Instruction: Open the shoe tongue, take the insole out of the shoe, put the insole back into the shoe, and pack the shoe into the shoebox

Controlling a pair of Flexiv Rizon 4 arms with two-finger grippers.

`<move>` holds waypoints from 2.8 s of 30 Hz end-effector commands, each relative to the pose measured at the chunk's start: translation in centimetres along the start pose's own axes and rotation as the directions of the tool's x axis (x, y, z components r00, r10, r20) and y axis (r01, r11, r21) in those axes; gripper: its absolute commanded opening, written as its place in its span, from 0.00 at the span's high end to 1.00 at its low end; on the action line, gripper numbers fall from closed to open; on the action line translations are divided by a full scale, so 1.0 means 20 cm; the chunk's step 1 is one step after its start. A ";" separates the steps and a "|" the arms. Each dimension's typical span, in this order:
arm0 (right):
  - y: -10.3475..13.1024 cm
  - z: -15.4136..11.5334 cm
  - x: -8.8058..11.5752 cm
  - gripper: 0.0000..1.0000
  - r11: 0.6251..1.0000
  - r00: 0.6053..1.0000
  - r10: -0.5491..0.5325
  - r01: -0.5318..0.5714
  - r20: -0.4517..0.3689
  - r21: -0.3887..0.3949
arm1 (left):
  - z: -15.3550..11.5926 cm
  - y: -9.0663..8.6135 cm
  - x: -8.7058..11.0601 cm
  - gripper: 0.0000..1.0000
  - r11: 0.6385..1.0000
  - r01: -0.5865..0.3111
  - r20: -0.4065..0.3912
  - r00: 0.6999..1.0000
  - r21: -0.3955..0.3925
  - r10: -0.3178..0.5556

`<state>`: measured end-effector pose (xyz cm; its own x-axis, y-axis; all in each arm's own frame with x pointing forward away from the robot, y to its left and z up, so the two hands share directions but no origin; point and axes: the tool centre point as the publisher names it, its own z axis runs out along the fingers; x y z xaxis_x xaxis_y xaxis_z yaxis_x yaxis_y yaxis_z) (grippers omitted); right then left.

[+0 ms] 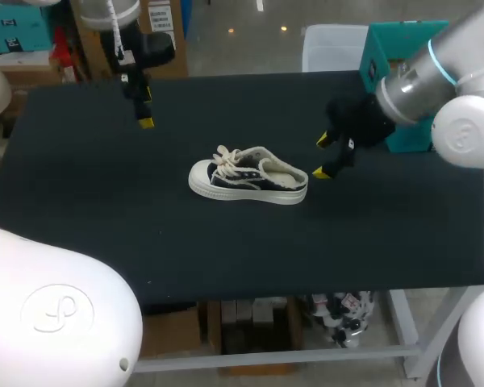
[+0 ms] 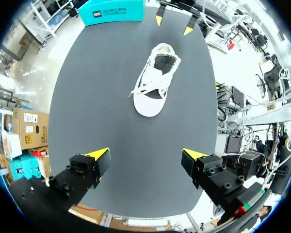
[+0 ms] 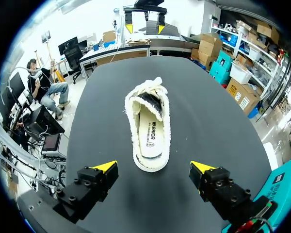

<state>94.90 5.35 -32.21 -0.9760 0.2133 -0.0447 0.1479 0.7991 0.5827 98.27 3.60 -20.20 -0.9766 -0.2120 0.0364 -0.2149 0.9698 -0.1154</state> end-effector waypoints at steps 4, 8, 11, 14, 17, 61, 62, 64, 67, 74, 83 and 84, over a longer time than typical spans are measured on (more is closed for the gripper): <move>-0.01 0.11 0.02 0.00 0.999 0.999 0.019 -0.018 0.040 -0.034 | 0.01 -0.11 -0.04 0.00 0.914 0.394 0.145 0.914 -0.092 -0.379; -0.02 0.15 0.03 0.00 0.998 0.999 0.032 -0.030 0.032 -0.053 | 0.03 -0.14 -0.04 0.00 0.940 0.326 0.106 0.943 -0.103 -0.316; -0.03 0.18 0.03 0.00 0.998 0.999 0.036 -0.034 0.028 -0.054 | 0.03 -0.14 -0.04 0.00 0.940 0.326 0.106 0.943 -0.103 -0.316; -0.03 0.22 0.02 0.00 0.998 1.000 0.025 -0.024 0.015 -0.060 | 0.03 -0.14 -0.04 0.00 0.940 0.326 0.106 0.943 -0.103 -0.316; -0.03 0.25 0.01 0.00 0.998 1.000 0.015 -0.014 0.010 -0.065 | 0.03 -0.16 -0.04 0.00 0.913 0.396 0.066 0.918 -0.100 -0.391; -0.08 0.56 0.02 0.00 0.981 0.990 0.130 -0.137 -0.054 -0.138 | 0.10 -0.36 0.05 0.00 0.808 0.590 0.117 0.801 0.010 -0.586; -0.09 0.56 0.02 0.00 0.980 0.989 0.134 -0.141 -0.054 -0.141 | 0.11 -0.36 0.05 0.00 0.808 0.590 0.117 0.801 0.010 -0.587; -0.09 0.56 0.03 0.00 0.978 0.989 0.140 -0.146 -0.051 -0.152 | 0.11 -0.36 0.05 0.00 0.807 0.590 0.115 0.801 0.012 -0.587; -0.11 0.56 0.03 0.00 0.975 0.989 0.142 -0.148 -0.052 -0.167 | 0.11 -0.35 0.05 0.00 0.805 0.593 0.114 0.799 0.014 -0.590; -0.13 0.56 0.03 0.00 0.968 0.989 0.136 -0.146 -0.062 -0.203 | 0.12 -0.35 0.04 0.00 0.801 0.599 0.103 0.796 0.012 -0.596; -0.10 0.57 0.03 0.00 0.964 0.990 0.117 -0.132 -0.076 -0.232 | 0.13 -0.36 0.04 0.00 0.799 0.602 0.099 0.794 0.007 -0.600; -0.10 0.57 0.03 0.00 0.964 0.990 0.115 -0.130 -0.078 -0.233 | 0.13 -0.36 0.04 0.00 0.798 0.602 0.098 0.794 0.006 -0.600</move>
<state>95.50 10.41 -42.58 -0.9591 0.2724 0.0770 0.2352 0.6153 0.7524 98.80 -3.78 -21.80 -0.6486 -0.7611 0.0005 -0.7587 0.6465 -0.0794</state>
